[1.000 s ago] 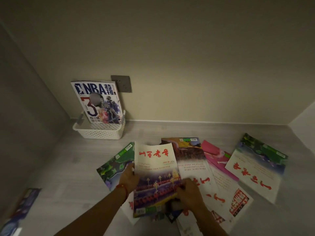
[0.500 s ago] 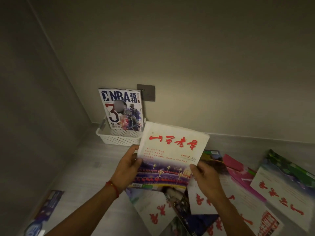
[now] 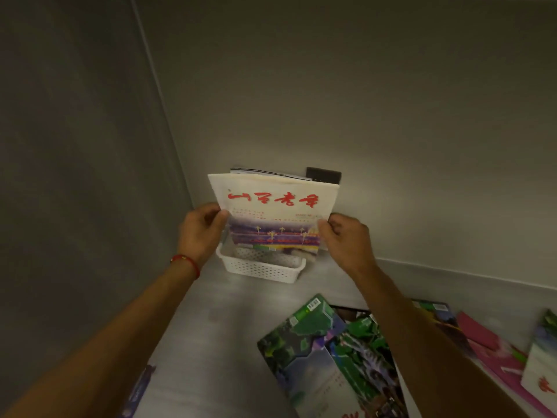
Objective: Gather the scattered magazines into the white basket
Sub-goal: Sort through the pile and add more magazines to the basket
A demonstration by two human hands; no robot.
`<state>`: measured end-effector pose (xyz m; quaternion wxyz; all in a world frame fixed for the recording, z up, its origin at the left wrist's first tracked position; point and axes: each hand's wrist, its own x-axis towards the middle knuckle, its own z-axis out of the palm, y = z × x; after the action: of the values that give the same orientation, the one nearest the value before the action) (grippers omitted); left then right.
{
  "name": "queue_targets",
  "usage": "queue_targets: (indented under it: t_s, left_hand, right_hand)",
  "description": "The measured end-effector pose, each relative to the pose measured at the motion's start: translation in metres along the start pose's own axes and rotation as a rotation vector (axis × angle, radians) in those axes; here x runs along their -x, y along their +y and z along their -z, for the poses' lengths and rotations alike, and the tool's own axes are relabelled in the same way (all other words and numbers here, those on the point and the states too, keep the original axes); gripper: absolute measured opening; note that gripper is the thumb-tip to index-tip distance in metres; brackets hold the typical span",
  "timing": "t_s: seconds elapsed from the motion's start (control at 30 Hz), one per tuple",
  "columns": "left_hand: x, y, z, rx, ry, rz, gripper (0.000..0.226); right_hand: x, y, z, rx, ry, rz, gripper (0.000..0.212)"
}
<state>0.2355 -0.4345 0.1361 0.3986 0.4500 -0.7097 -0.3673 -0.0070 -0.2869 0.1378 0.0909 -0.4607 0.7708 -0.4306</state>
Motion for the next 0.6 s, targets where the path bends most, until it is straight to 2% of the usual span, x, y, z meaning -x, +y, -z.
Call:
queue_targets:
  t_s: [0.17, 0.37, 0.6]
  left_hand:
    - [-0.048, -0.021, 0.000, 0.107, -0.026, 0.097, 0.014]
    - [-0.075, -0.053, -0.014, 0.183, -0.062, 0.236, 0.015]
    - [-0.088, -0.087, -0.040, 0.146, -0.090, 0.321, 0.016]
  right_hand:
    - [-0.043, -0.010, -0.039, 0.024, 0.022, -0.026, 0.026]
    - [-0.069, 0.006, -0.069, 0.037, -0.033, -0.178, 0.031]
    - [-0.071, 0.026, -0.089, 0.023, -0.083, -0.326, 0.027]
